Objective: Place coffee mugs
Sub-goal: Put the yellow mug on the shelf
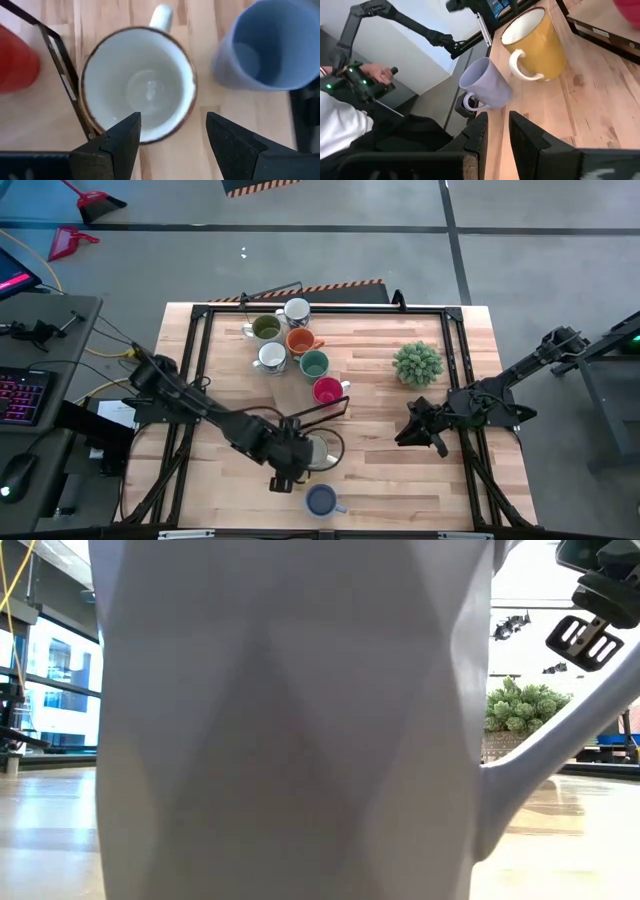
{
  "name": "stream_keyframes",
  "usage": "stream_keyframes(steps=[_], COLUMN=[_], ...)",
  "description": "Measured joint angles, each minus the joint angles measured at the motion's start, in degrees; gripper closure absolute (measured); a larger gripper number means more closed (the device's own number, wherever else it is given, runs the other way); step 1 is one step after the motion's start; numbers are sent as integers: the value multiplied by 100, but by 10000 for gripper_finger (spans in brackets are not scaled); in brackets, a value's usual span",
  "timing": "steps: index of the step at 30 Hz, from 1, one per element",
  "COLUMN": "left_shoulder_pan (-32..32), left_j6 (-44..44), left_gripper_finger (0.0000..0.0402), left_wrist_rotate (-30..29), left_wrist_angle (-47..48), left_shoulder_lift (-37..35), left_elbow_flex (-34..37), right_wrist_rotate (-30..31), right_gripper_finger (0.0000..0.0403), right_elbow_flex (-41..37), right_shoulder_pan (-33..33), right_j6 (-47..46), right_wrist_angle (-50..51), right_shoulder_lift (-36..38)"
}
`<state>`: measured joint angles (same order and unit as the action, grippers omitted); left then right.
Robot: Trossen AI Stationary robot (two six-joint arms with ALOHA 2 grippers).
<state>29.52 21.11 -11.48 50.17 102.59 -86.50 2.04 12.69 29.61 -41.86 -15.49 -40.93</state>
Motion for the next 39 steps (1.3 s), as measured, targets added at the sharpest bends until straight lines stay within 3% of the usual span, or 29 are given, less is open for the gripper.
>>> stream_keyframes(steps=[32,39], left_shoulder_pan=[-331,-337], left_j6=[-324,-373], left_gripper_finger=[186,221], left_wrist_rotate=[256,244], left_wrist_angle=[-643,-691], left_shoulder_lift=[1147,1163], left_elbow_flex=[-2,0], right_wrist_rotate=[-121,-170], right_gripper_finger=[340,340], right_elbow_flex=[0,0], right_shoulder_pan=[4,7], right_j6=[-25,-18], right_wrist_angle=[76,141], right_shoulder_lift=[11,9])
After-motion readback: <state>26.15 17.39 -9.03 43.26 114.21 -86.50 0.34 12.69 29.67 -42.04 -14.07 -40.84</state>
